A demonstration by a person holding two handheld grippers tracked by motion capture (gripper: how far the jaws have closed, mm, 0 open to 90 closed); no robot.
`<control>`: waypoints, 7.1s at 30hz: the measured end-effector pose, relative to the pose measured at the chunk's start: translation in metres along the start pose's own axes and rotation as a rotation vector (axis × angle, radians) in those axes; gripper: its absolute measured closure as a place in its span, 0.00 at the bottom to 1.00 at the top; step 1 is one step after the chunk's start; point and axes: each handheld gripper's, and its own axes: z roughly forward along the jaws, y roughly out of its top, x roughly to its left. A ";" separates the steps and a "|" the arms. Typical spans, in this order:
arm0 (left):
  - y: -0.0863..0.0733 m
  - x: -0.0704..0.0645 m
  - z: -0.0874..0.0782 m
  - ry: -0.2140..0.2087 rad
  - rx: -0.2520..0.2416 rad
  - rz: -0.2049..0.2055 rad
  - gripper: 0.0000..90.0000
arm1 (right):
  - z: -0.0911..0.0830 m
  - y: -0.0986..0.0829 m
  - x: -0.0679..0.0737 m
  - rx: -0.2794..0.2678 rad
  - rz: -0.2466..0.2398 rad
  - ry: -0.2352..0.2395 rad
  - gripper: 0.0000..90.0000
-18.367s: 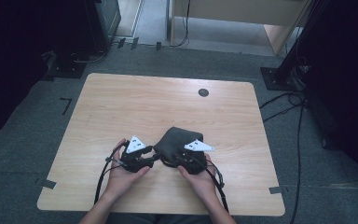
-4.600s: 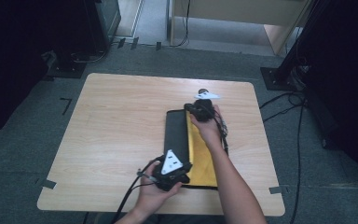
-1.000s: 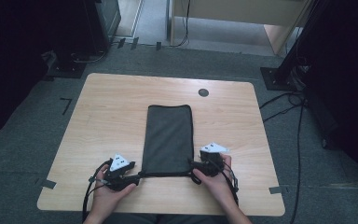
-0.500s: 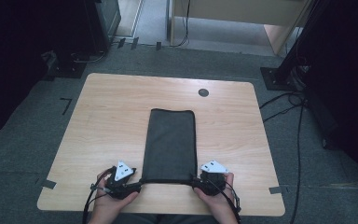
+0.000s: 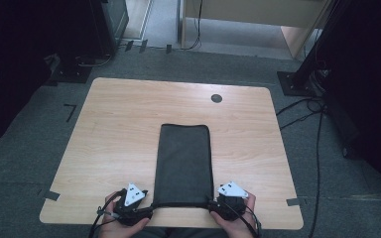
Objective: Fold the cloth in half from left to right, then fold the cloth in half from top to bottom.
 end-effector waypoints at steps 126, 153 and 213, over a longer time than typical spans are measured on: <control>0.039 0.041 0.026 -0.145 -0.131 0.099 0.59 | 0.004 0.034 -0.036 -0.151 -0.011 0.225 0.56; 0.000 0.125 -0.016 0.132 -0.107 -0.117 0.12 | 0.070 0.067 0.036 -0.044 -0.032 0.024 0.24; -0.010 0.143 -0.018 0.271 -0.025 -0.111 0.11 | 0.030 0.080 -0.110 -0.133 0.090 -0.020 0.01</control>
